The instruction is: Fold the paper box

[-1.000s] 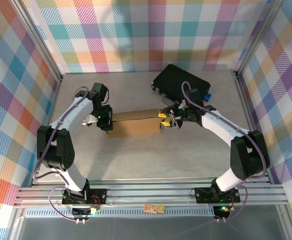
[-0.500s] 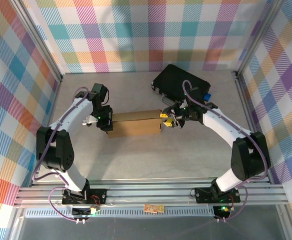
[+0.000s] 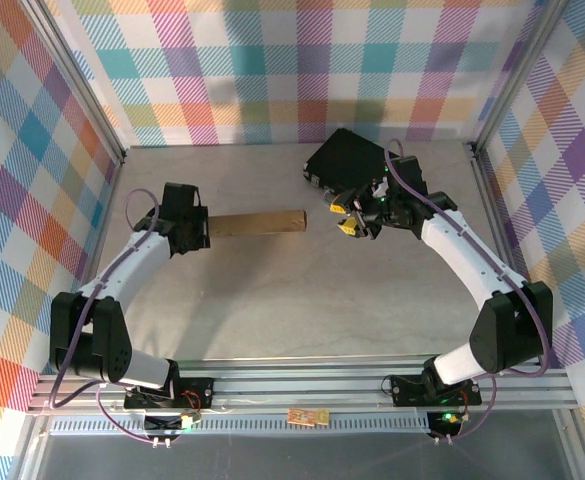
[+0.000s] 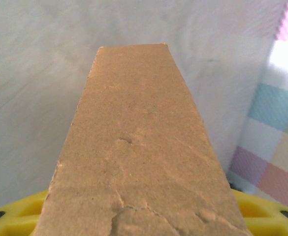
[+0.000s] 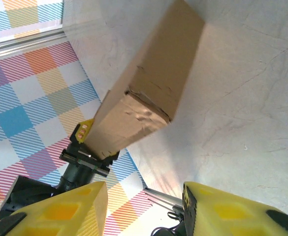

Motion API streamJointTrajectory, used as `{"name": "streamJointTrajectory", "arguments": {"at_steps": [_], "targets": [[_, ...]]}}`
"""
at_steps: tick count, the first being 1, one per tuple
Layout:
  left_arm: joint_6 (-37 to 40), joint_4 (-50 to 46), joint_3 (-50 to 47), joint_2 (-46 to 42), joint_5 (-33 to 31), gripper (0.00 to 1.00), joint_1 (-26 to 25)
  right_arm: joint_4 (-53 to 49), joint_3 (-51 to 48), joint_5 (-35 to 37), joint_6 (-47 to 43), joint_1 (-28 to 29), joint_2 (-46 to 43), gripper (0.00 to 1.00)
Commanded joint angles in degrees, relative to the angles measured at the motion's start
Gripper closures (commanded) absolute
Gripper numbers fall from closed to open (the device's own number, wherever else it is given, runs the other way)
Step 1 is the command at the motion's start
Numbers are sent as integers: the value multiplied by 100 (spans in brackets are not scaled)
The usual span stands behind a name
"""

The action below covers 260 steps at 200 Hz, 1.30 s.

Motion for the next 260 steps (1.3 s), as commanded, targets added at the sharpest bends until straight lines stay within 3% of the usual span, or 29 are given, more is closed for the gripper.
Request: {"name": "streamJointTrajectory", "arguments": {"at_steps": [1, 36, 57, 75, 105, 118, 138, 154, 181, 217, 240, 251, 260], "targets": [[375, 1792, -633, 40, 14, 67, 75, 65, 32, -125, -141, -21, 13, 56], [352, 2988, -1529, 288, 331, 60, 41, 115, 49, -189, -198, -24, 4, 56], [423, 3096, -1757, 262, 582, 41, -6, 87, 33, -204, -236, -22, 4, 52], [627, 2360, -1826, -1, 891, 24, -25, 12, 22, -198, -279, -40, -13, 46], [1002, 706, -2171, -769, 1146, 14, -19, -171, -77, -125, -350, -150, -120, 36], [1022, 348, -2408, -1239, 1167, 0, -18, -309, -118, -48, -402, -220, -192, 28], [1418, -901, -2266, -1964, 975, 0, -43, -688, -36, 228, -695, -292, -324, 13], [2039, -1887, -1805, -2459, 676, 0, -44, -995, 112, 456, -989, -325, -431, 0], [3075, -2816, -914, -3281, -37, 0, -54, -1655, 346, 1307, -1566, -331, -860, 1], [4766, -2908, -316, -3983, -766, 0, -52, -1820, -342, 3495, -2622, -328, -2474, 1], [4695, -3946, -59, -3926, -2616, 0, -58, -1463, -1579, 5332, -3043, -326, -3597, 1], [4607, -4192, -226, -4057, -3556, 0, -53, -573, -2525, 5633, -3940, -323, -4202, 1], [4844, -4124, -440, -4278, -3953, 0, -54, 123, -3294, 5857, -4419, -325, -4677, 1]]}}
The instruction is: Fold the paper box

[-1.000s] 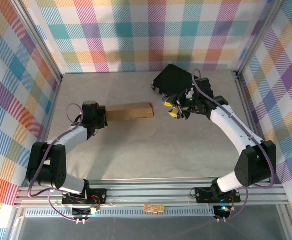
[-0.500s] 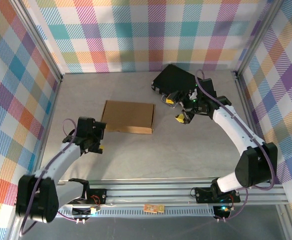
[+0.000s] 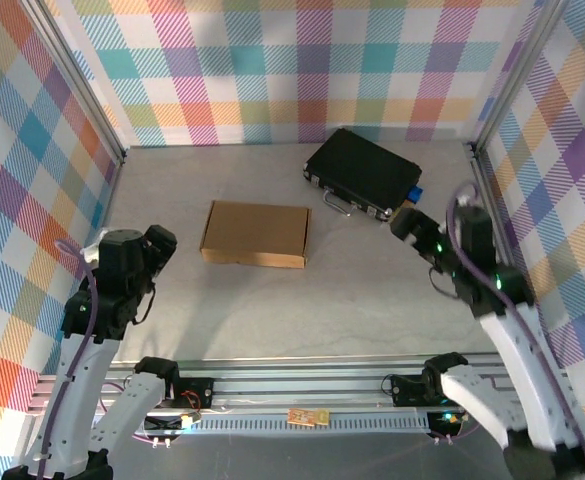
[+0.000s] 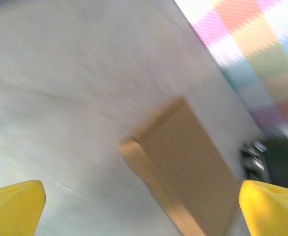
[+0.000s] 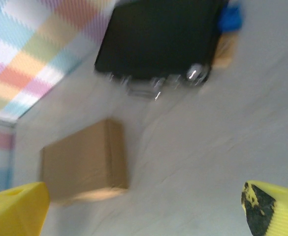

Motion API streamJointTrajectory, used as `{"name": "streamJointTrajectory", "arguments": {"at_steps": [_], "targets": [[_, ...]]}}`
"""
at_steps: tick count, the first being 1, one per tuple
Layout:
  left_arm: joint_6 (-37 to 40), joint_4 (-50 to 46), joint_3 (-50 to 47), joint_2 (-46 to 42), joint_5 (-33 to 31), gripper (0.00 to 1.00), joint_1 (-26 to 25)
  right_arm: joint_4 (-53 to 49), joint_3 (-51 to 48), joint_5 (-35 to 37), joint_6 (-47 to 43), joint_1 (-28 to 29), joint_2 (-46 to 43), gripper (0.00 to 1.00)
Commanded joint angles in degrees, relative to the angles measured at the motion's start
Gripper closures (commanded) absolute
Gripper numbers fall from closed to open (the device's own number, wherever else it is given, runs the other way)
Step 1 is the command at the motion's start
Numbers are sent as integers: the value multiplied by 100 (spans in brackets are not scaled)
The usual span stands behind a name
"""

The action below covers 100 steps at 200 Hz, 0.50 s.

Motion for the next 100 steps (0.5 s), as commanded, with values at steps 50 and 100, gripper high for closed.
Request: {"name": "streamJointTrajectory", "arguments": {"at_steps": [50, 100], "targets": [[3791, 2491, -2760, -1143, -1048, 0, -21, 3998, -3940, 1428, -3699, -11, -1132, 1], [3927, 5204, -3742, 547, -506, 0, 141, 5961, -4027, 395, -3716, -608, 1014, 1]]}}
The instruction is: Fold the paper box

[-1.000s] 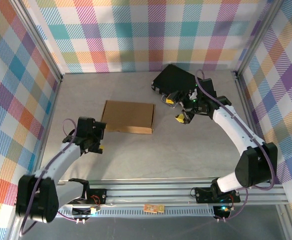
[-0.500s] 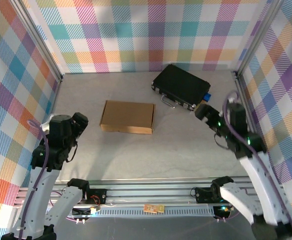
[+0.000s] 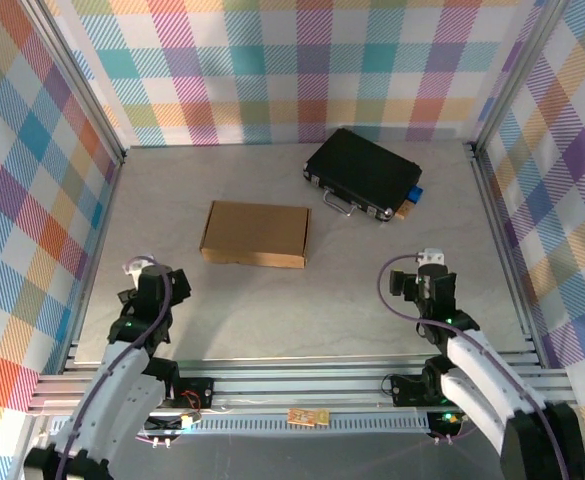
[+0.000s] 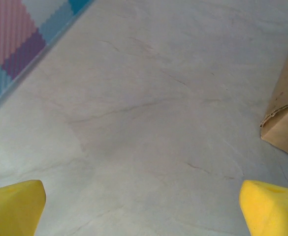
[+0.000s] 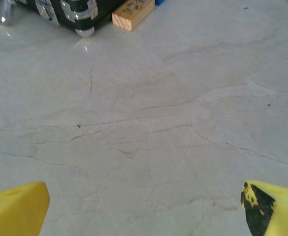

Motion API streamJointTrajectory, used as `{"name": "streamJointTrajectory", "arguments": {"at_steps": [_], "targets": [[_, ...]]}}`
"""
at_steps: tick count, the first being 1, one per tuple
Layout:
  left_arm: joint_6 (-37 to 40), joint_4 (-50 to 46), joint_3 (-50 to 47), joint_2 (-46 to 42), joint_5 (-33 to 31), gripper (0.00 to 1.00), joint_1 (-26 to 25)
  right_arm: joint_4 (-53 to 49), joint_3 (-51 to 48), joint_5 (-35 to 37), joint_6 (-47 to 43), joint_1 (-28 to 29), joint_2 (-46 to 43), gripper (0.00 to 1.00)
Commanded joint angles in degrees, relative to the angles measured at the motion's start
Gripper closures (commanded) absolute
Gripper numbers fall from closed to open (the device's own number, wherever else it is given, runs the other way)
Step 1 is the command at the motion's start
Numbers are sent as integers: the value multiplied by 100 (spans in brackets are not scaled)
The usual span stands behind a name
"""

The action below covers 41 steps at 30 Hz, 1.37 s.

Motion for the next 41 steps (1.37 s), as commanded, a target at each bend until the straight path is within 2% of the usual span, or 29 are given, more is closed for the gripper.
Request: {"name": "streamJointTrajectory", "arguments": {"at_steps": [1, 5, 6, 9, 11, 15, 19, 20, 21, 22, 41], "targets": [[398, 2117, -249, 873, 278, 0, 104, 1878, 128, -646, -377, -302, 714, 1], [540, 3431, -152, 2123, 586, 0, 260, 3194, 321, -1350, -58, -904, 1932, 1], [577, 3820, -107, 2430, 718, 0, 314, 3799, 344, -1474, -53, -1008, 2289, 1], [679, 4877, 12, 3221, 1075, 0, 503, 4355, 644, -1925, -491, -1191, 3008, 1], [664, 5479, 84, 3683, 1276, 0, 607, 4484, 708, -2060, -402, -1309, 3321, 1], [994, 6179, 206, 4326, 1582, 0, 667, 5881, 305, -2399, -459, -1359, 4013, 1], [1216, 7929, -174, 5256, 1934, 0, 662, 5114, 667, -2209, -401, -1358, 3987, 1], [1225, 7831, -110, 5259, 1933, 0, 654, 4812, 815, -2155, -389, -1357, 3980, 1], [1207, 7179, 77, 5088, 1863, 0, 611, 4559, 993, -2058, -369, -1345, 4035, 1], [1240, 7097, 156, 5159, 1786, 0, 577, 4442, 1055, -1937, -409, -1280, 4040, 1], [1261, 7110, 183, 5198, 1678, 0, 526, 4487, 1036, -1844, -448, -1211, 4049, 1]]}}
